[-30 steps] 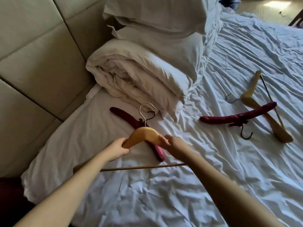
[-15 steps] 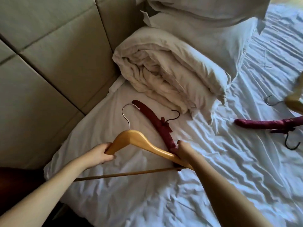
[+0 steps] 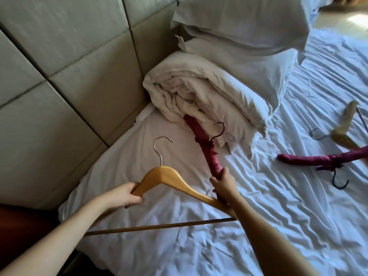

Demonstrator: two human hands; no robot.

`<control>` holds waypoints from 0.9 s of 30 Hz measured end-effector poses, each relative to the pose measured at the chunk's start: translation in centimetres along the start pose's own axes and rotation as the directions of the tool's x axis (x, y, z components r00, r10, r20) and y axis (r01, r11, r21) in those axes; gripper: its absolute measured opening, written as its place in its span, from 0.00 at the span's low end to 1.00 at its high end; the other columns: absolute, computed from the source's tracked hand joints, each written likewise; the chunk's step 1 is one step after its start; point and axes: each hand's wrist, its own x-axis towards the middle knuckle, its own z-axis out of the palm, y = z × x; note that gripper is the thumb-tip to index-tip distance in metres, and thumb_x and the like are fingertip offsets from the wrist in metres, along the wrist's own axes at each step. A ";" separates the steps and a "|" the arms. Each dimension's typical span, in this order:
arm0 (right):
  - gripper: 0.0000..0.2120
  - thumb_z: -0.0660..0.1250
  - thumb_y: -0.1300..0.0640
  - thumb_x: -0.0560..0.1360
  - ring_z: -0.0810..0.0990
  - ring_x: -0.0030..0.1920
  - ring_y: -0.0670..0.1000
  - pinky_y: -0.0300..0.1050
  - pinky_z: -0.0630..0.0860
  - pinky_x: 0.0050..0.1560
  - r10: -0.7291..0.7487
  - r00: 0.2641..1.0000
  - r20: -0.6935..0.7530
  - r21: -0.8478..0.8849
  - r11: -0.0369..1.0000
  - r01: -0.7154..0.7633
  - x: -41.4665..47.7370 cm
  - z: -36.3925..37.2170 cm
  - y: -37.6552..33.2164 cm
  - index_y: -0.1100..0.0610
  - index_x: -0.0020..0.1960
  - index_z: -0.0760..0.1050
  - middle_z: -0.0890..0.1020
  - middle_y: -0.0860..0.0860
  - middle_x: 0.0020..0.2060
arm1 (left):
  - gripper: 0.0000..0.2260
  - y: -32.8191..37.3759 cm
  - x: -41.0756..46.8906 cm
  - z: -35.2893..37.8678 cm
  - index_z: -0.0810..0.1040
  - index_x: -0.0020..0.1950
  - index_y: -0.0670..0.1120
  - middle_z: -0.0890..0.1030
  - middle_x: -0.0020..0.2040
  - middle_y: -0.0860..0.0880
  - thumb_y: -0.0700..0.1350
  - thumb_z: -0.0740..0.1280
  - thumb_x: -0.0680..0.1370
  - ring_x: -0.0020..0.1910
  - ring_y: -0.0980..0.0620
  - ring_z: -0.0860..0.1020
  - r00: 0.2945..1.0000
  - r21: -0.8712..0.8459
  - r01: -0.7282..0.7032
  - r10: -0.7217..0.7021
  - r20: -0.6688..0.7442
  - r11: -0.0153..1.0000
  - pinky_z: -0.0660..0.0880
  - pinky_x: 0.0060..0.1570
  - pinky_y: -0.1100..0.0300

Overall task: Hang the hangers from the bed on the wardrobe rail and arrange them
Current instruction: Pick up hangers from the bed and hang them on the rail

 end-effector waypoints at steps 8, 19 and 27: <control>0.14 0.66 0.54 0.70 0.78 0.36 0.57 0.49 0.74 0.36 -0.155 0.985 -0.082 -0.193 0.972 0.137 -5.4 -6.9 -5.8 0.58 0.50 0.65 0.77 0.54 0.38 | 0.06 4.3 -4.9 -2.3 0.72 0.44 0.47 0.72 0.30 0.51 0.41 0.68 0.74 0.26 0.56 0.70 0.994 -0.007 -0.034 0.033 -0.106 0.999 0.66 0.24 0.68; 0.17 0.66 0.49 0.72 0.80 0.43 0.61 0.46 0.71 0.36 -0.455 0.885 -0.097 -0.322 0.856 0.405 -12.7 -12.4 -14.9 0.56 0.53 0.66 0.78 0.54 0.41 | 0.06 9.1 -15.9 -2.4 0.67 0.52 0.47 0.72 0.39 0.47 0.44 0.63 0.77 0.33 0.52 0.72 0.875 -0.300 0.011 -0.155 -0.459 0.954 0.69 0.28 0.62; 0.17 0.66 0.49 0.70 0.79 0.43 0.60 0.46 0.71 0.37 -0.640 0.768 0.015 -0.304 0.729 0.614 -20.0 -15.5 -19.1 0.54 0.54 0.66 0.79 0.54 0.43 | 0.11 12.8 -28.1 0.9 0.67 0.57 0.41 0.71 0.39 0.43 0.41 0.65 0.78 0.30 0.52 0.70 0.696 -0.498 -0.177 -0.250 -0.673 0.849 0.69 0.25 0.62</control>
